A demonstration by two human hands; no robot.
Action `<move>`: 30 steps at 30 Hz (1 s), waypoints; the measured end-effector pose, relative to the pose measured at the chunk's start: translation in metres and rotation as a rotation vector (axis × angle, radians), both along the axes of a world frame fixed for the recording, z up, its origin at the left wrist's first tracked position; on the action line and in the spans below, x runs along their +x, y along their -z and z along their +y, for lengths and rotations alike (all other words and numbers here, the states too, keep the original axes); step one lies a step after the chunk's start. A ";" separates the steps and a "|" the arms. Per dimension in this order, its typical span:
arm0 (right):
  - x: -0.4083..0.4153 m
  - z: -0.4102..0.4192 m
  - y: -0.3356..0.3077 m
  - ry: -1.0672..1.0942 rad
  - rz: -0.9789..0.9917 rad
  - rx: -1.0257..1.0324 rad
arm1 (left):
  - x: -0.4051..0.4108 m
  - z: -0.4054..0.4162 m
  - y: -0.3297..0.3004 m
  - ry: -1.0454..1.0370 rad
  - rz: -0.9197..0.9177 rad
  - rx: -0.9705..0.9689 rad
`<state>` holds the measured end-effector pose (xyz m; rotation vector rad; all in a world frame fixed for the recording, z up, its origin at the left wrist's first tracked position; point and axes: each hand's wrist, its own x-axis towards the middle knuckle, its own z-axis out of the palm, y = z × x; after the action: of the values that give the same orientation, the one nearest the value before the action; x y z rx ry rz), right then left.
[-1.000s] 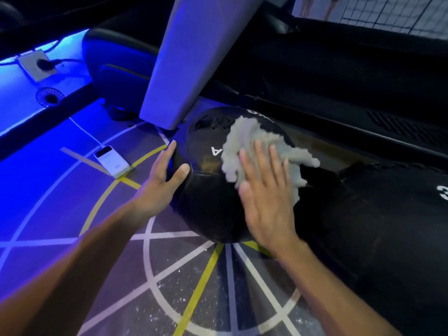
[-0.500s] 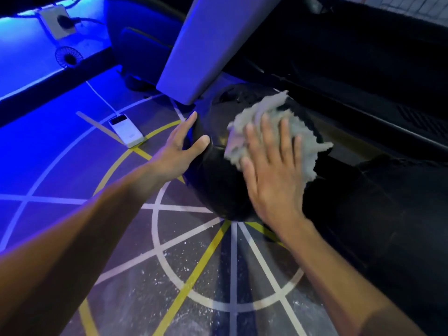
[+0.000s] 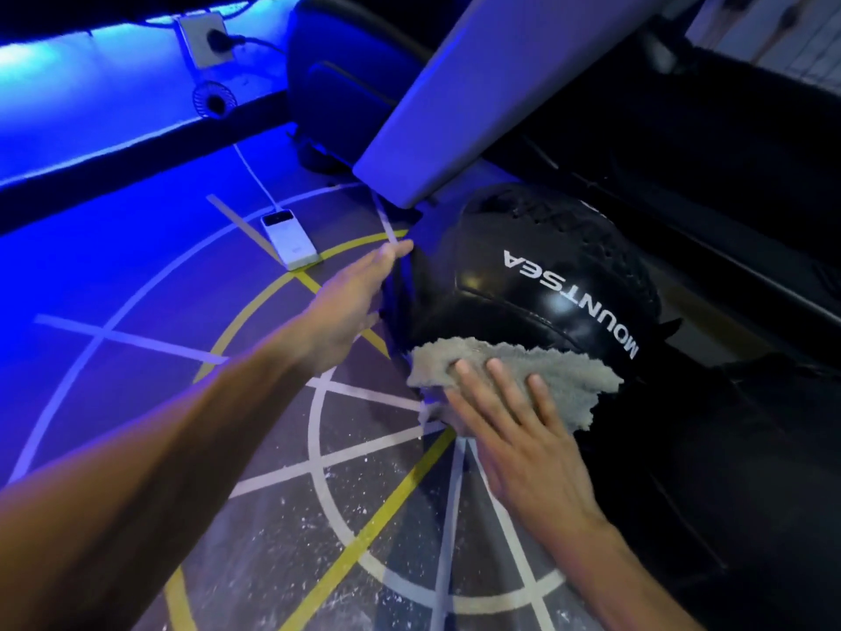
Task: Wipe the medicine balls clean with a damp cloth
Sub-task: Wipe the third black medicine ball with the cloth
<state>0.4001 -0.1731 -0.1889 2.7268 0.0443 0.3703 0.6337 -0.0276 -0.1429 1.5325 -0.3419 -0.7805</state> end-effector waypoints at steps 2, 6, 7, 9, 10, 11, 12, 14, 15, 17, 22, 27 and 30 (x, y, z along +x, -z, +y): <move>0.013 -0.004 -0.024 -0.003 -0.064 0.077 | 0.001 0.011 0.009 -0.040 0.090 -0.040; 0.083 -0.016 -0.086 0.190 0.022 0.172 | 0.002 0.016 0.011 -0.025 0.179 -0.084; 0.107 -0.019 -0.100 0.253 0.064 0.203 | 0.004 0.018 0.010 -0.022 0.201 -0.108; 0.147 -0.019 -0.119 0.333 0.105 0.235 | 0.008 0.026 0.011 -0.032 0.257 -0.141; 0.160 -0.015 -0.119 0.348 0.117 0.219 | 0.009 0.031 0.014 -0.033 0.278 -0.143; 0.168 -0.005 -0.116 0.345 0.122 0.189 | 0.010 0.036 0.017 -0.031 0.295 -0.142; 0.170 0.010 -0.108 0.316 0.115 0.153 | 0.011 0.040 0.022 -0.023 0.314 -0.142; 0.163 0.046 -0.080 0.143 0.112 0.033 | 0.012 0.049 0.032 -0.007 0.366 -0.178; 0.151 0.062 -0.061 0.032 0.204 -0.046 | 0.014 0.053 0.037 0.007 0.394 -0.200; 0.110 0.084 -0.013 -0.052 0.494 -0.195 | 0.016 0.059 0.046 0.026 0.434 -0.201; 0.085 0.073 -0.014 0.233 0.828 0.218 | 0.023 0.066 0.051 0.090 0.332 -0.114; 0.164 0.039 -0.076 0.255 0.126 -0.097 | 0.034 0.078 0.037 -0.042 0.233 -0.064; 0.145 0.069 -0.046 0.168 0.210 -0.190 | 0.036 0.085 0.017 -0.067 0.110 -0.020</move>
<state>0.5454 -0.1044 -0.1425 2.5470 -0.0880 0.0298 0.6694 0.0571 -0.1601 1.4687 -0.2151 -0.8031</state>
